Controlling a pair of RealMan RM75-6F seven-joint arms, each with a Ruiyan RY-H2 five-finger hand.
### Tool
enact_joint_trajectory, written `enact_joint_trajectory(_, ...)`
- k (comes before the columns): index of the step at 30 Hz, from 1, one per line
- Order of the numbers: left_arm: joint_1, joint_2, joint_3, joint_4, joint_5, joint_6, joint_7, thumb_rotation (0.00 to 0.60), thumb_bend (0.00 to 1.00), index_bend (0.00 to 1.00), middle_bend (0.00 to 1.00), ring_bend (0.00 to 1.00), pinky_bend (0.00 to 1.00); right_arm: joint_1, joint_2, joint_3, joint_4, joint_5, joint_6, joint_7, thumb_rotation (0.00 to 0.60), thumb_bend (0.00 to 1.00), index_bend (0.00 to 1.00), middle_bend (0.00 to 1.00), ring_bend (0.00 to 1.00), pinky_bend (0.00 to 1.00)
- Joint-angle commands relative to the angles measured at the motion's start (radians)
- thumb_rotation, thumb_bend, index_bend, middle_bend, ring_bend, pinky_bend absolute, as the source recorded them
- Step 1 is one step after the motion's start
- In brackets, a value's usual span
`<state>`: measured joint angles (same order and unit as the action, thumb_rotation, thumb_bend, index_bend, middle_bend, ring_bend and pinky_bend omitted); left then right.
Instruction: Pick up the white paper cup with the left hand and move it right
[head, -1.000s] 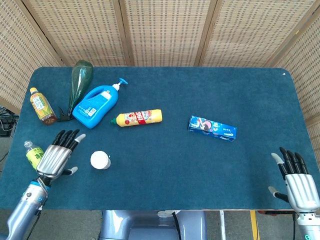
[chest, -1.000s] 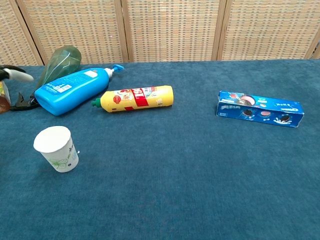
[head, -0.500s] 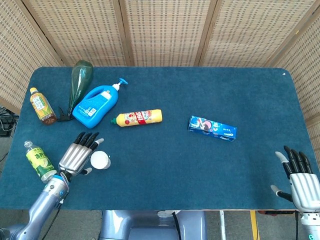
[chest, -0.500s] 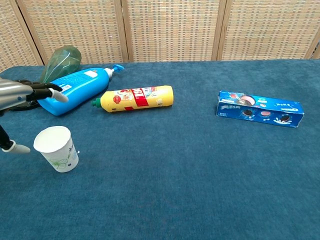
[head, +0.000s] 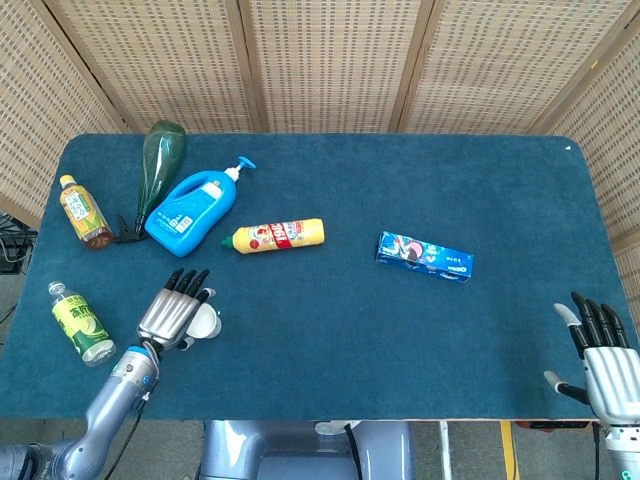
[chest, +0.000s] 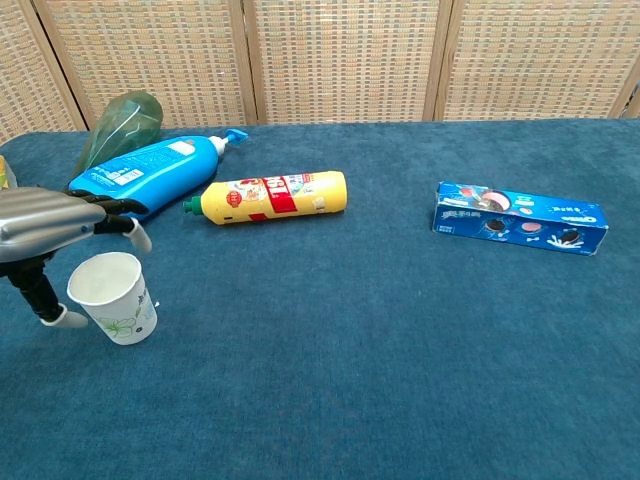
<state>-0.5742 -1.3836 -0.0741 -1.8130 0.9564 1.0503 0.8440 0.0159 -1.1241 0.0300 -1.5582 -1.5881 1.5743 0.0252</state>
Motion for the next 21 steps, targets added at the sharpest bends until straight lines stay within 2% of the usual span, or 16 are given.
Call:
enact_joint_trajectory(1,-0.005,-0.024,0.006,0.023,0.012,0.011,-0.032,0.6,0.24,0.38,0.0,0.0,0.0,-0.001,0.0,-0.001,-0.001,-0.001,-0.001,-0.003,0.6,0.13,0.0,0.0,0.0,0.0)
enact_joint_trajectory(3,-0.005,-0.029,0.012,0.033,0.026,0.016,-0.047,0.6,0.25,0.42,0.0,0.0,0.0,-0.001,0.0,-0.001,-0.002,-0.001,-0.001,-0.003,0.6,0.13,0.0,0.0,0.0,0.0)
enact_joint_trajectory(10,0.002,-0.02,0.011,0.032,0.064,0.033,-0.133,0.6,0.25,0.42,0.0,0.0,0.0,-0.003,0.002,-0.001,-0.003,-0.002,0.002,0.001,0.6,0.13,0.0,0.0,0.0,0.0)
enact_joint_trajectory(21,0.029,-0.11,-0.081,0.12,0.11,-0.02,-0.59,0.6,0.23,0.37,0.0,0.0,0.0,-0.004,-0.004,-0.007,-0.002,-0.005,-0.004,-0.009,0.6,0.13,0.0,0.0,0.0,0.0)
